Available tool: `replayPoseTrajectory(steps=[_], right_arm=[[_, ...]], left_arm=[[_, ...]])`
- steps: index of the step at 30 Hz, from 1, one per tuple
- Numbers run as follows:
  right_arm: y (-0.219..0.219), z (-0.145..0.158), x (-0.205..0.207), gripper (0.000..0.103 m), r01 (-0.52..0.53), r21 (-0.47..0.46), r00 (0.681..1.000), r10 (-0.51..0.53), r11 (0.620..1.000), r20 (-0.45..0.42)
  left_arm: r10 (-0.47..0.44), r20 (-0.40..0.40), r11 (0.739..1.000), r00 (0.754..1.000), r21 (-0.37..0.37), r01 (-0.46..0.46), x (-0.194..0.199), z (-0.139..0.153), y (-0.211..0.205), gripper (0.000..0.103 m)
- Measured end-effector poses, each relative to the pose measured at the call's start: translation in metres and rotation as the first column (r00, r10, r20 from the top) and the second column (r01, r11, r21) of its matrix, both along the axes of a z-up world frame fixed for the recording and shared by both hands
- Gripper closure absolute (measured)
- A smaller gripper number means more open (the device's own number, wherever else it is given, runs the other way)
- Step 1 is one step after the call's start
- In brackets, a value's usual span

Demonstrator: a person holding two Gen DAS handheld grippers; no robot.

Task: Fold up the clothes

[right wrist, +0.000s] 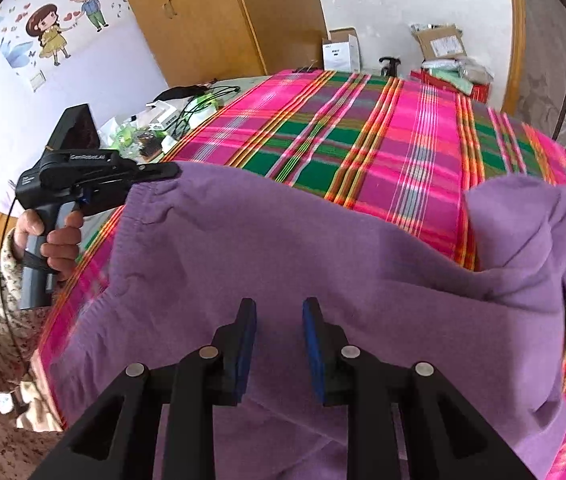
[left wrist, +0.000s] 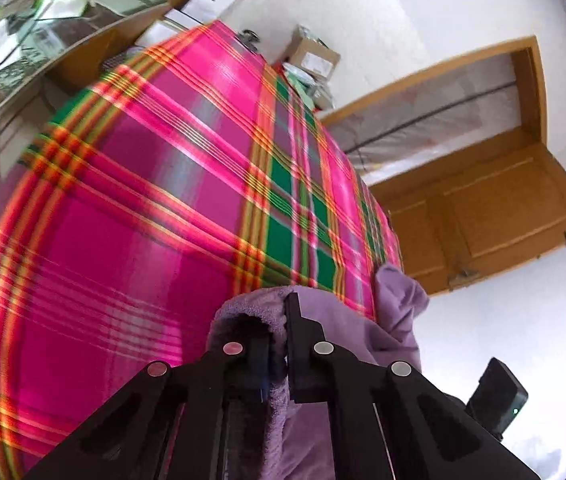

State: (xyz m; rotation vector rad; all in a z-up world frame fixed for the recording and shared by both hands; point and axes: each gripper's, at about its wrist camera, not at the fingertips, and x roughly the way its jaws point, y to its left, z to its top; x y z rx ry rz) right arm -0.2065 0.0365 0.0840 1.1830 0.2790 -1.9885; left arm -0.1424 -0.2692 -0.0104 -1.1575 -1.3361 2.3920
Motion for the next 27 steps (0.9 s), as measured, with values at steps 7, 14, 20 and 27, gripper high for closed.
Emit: replayPoseTrajectory(steps=[7,14,20,27], right_arm=[[-0.027,0.0,-0.036,0.068,0.013,0.184,0.983,0.021,0.983,-0.181],[-0.063,-0.027,-0.073,0.064,-0.076,0.341,0.981,0.131,0.937,-0.141],[-0.072,-0.039,-0.095,0.063,-0.104,0.338,0.988,0.136,0.935,-0.072],[-0.08,-0.039,-0.094,0.097,-0.212,0.284,0.976,0.217,0.935,0.012]], left_arm=[[0.019,0.024,0.999,1.0,-0.03,-0.018,-0.001,-0.009,-0.014,0.097],[0.036,0.03,0.997,0.999,-0.068,-0.034,0.001,-0.009,-0.024,0.097],[0.036,0.053,0.997,0.998,-0.069,-0.032,0.001,-0.016,-0.031,0.097],[0.025,0.067,0.997,0.997,-0.079,-0.02,-0.008,-0.019,-0.034,0.097]])
